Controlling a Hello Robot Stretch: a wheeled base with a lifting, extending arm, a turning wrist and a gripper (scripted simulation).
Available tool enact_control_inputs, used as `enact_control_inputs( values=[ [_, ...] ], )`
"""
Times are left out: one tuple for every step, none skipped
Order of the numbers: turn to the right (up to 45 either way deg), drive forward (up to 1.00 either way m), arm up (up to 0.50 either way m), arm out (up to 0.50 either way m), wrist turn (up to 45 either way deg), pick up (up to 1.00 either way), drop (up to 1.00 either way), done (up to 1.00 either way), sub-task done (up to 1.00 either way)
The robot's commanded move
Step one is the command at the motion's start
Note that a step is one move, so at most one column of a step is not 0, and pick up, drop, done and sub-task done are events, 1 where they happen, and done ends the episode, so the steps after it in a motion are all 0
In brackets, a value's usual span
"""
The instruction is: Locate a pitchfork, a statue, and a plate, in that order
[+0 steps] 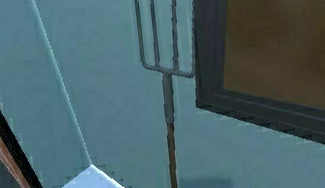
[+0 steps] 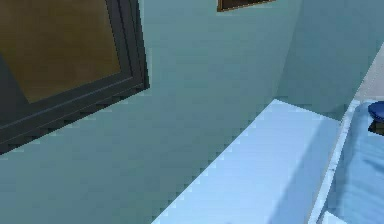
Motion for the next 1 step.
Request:
enact_control_inputs(
  values=[
    [0.0, 0.00, 0.00, 0.00, 0.0, 0.00, 0.00, 0.00, 1.00]
  ],
)
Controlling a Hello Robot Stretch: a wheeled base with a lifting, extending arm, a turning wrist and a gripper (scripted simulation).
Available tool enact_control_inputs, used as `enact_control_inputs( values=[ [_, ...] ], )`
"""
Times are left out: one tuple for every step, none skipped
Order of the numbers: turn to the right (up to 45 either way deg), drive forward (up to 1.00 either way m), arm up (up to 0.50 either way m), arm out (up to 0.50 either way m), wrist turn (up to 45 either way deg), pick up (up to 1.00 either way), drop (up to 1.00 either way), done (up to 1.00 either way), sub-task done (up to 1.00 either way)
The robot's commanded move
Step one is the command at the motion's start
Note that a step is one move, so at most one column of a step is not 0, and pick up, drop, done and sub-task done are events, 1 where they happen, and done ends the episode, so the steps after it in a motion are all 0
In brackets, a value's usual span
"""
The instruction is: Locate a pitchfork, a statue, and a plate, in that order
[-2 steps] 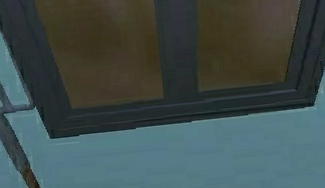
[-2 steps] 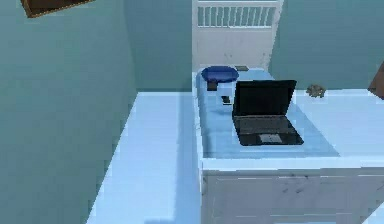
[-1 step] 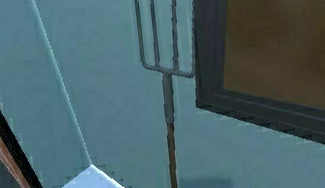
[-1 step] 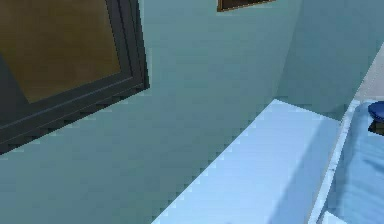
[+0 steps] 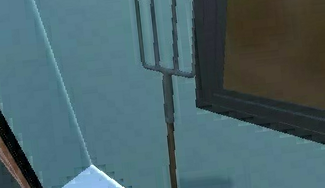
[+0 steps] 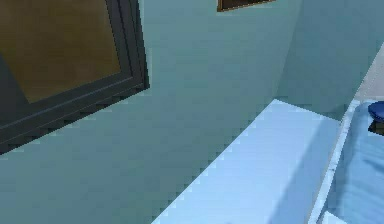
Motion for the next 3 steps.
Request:
enact_control_inputs(
  values=[
    [-45.0, 0.00, 0.00, 0.00, 0.0, 0.00, 0.00, 0.00, 0.00],
    [-45.0, 0.00, 0.00, 0.00, 0.0, 0.00, 0.00, 0.00, 0.00],
    [-45.0, 0.00, 0.00, 0.00, 0.0, 0.00, 0.00, 0.00, 0.00]
  ],
)
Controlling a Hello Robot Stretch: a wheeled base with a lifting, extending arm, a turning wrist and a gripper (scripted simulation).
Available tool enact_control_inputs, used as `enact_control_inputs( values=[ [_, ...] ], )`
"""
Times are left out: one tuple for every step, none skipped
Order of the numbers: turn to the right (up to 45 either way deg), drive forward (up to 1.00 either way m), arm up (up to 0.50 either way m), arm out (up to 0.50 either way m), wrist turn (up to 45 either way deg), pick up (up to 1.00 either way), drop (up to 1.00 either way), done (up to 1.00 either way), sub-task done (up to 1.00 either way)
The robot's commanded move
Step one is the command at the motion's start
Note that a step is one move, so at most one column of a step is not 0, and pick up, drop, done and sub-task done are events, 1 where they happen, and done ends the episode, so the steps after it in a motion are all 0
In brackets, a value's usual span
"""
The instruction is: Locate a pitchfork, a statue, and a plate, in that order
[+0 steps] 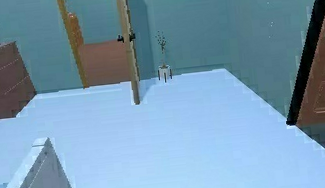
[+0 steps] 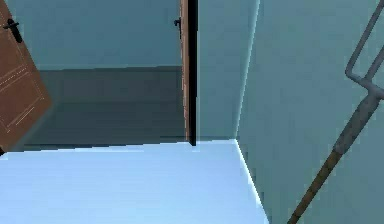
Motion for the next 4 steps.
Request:
enact_control_inputs(
  values=[
    [-12.0, 0.00, 0.00, 0.00, 0.0, 0.00, 0.00, 0.00, 0.00],
    [0.0, 1.00, 0.00, 0.00, 0.0, 0.00, 0.00, 0.00, 0.00],
    [-24.0, 0.00, 0.00, 0.00, 0.0, 0.00, 0.00, 0.00, 0.00],
    [0.0, 0.05, 0.00, 0.00, 0.0, 0.00, 0.00, 0.00, 0.00]
  ],
)
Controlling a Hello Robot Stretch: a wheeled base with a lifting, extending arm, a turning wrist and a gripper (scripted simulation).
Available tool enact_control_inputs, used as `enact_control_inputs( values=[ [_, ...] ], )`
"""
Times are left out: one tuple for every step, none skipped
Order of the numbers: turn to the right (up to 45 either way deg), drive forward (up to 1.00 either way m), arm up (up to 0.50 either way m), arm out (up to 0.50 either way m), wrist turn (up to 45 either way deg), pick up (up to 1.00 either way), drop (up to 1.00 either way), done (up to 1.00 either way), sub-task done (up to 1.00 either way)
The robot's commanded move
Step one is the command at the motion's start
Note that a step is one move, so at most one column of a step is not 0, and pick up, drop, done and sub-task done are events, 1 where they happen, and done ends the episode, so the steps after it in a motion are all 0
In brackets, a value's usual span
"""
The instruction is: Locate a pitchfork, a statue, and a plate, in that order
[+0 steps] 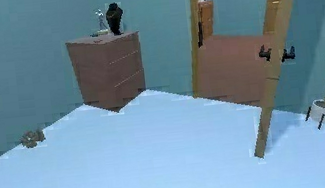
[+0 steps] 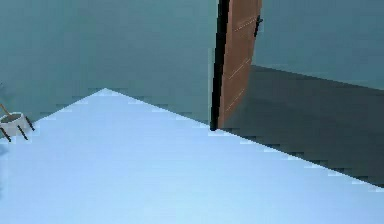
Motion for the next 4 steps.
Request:
enact_control_inputs(
  values=[
    [12.0, 0.00, 0.00, 0.00, 0.0, 0.00, 0.00, 0.00, 0.00],
    [0.0, 0.95, 0.00, 0.00, 0.0, 0.00, 0.00, 0.00, 0.00],
    [-30.0, 0.00, 0.00, 0.00, 0.0, 0.00, 0.00, 0.00, 0.00],
    [-3.0, 0.00, 0.00, 0.00, 0.0, 0.00, 0.00, 0.00, 0.00]
  ],
)
